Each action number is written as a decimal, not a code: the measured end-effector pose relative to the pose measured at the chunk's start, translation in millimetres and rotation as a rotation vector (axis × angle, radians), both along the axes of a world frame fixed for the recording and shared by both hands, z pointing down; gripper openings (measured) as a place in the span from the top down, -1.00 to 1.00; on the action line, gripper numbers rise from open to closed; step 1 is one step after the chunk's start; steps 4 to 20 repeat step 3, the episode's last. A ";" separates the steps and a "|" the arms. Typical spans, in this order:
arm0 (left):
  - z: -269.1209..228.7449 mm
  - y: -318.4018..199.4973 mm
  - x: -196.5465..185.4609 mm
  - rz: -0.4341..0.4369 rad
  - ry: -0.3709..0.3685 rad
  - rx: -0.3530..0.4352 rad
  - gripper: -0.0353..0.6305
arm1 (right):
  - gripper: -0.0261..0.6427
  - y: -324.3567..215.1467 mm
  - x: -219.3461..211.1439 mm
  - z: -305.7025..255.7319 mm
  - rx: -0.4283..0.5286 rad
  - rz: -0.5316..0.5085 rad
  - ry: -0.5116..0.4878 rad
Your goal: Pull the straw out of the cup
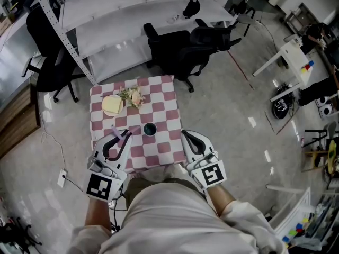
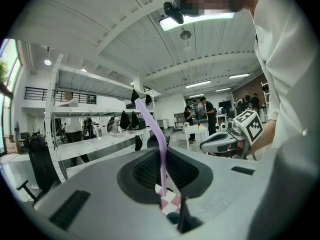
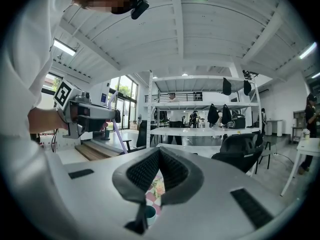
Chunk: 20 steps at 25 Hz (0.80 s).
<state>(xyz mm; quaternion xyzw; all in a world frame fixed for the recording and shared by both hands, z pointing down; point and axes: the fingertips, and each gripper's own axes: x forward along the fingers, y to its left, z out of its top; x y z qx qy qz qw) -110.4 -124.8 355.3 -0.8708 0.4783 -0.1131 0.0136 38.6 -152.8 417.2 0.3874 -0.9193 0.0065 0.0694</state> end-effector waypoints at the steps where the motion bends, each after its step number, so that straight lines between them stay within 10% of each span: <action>1: 0.1 -0.1 0.0 0.000 -0.001 0.000 0.79 | 0.91 -0.1 0.1 0.0 -0.001 0.000 0.000; 20: 0.7 -0.1 0.1 0.001 -0.004 -0.003 0.79 | 0.91 -0.2 0.2 -0.3 -0.001 0.000 0.000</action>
